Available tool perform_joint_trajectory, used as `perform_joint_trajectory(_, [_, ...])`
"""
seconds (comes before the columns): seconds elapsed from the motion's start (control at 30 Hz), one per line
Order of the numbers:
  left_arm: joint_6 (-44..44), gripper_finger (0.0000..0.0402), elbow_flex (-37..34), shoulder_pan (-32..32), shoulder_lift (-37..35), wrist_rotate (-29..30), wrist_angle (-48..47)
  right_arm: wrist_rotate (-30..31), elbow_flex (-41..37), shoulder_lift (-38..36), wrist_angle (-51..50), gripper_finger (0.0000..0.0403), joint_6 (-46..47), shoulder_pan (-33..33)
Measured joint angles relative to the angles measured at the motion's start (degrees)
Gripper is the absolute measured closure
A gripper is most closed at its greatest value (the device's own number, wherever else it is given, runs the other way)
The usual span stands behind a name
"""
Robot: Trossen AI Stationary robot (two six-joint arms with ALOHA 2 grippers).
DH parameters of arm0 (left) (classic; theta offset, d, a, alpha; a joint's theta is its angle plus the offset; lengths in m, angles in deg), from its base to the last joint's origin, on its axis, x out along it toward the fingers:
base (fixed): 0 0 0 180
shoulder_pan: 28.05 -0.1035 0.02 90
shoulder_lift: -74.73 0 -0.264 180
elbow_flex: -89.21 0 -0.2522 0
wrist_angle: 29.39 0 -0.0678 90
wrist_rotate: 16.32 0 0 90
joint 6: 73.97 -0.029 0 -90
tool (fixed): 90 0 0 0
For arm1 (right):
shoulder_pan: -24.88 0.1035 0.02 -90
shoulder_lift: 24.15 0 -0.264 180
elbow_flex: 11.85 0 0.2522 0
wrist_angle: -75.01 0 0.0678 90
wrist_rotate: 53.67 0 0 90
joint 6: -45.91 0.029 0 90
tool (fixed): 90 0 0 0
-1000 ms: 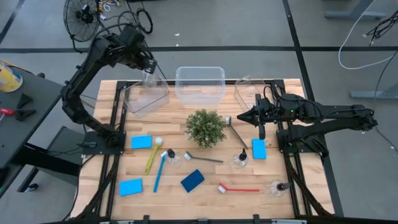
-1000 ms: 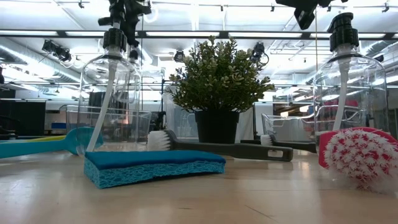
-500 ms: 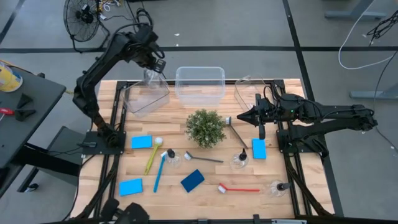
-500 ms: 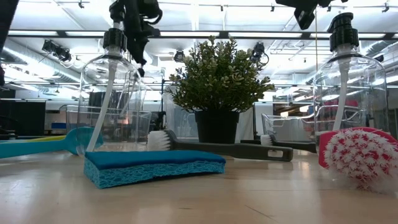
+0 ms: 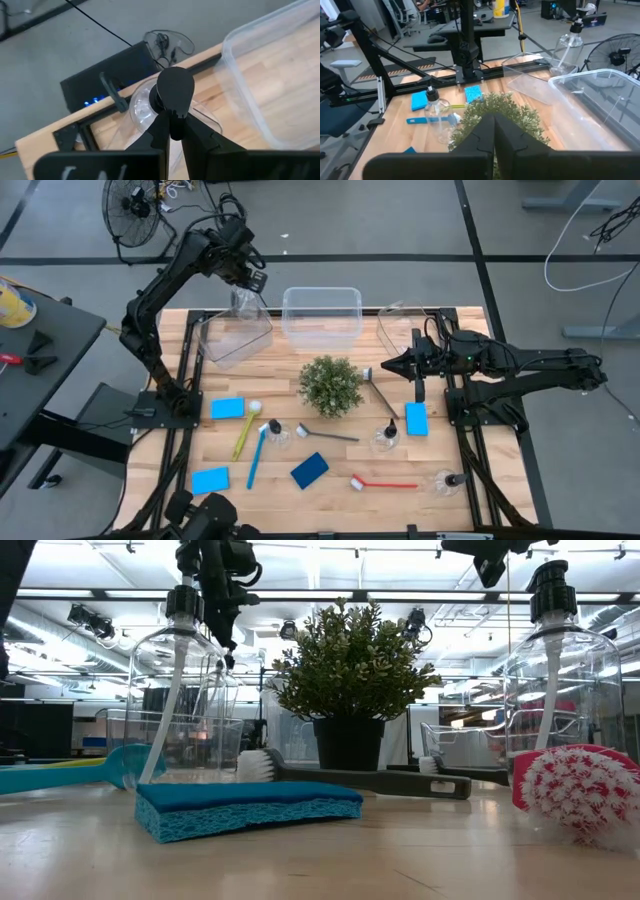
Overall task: Pick & Place Kitchen Sink Supplies
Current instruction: Put the transparent soap dispenser into the left transparent bin
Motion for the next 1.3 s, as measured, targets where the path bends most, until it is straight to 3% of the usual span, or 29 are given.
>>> perform_joint_trajectory(0.13, [0.13, 0.0363, -0.87, -0.43, -0.12, -0.57, 2.12, 0.02, 0.00, 0.00, 0.00, 0.0394, -0.08, 0.00])
perform_joint_trajectory(0.53, [2.07, 0.0358, -12.18, 0.00, -0.11, -3.59, 9.18, 0.09, 0.00, 0.00, 0.00, 0.0394, 0.46, 0.00])
perform_joint_trajectory(1.3, [2.90, 0.0368, -12.20, 1.08, -8.46, 1.07, -0.85, 0.04, 0.02, 0.00, 0.47, 0.0394, 2.19, 0.02])
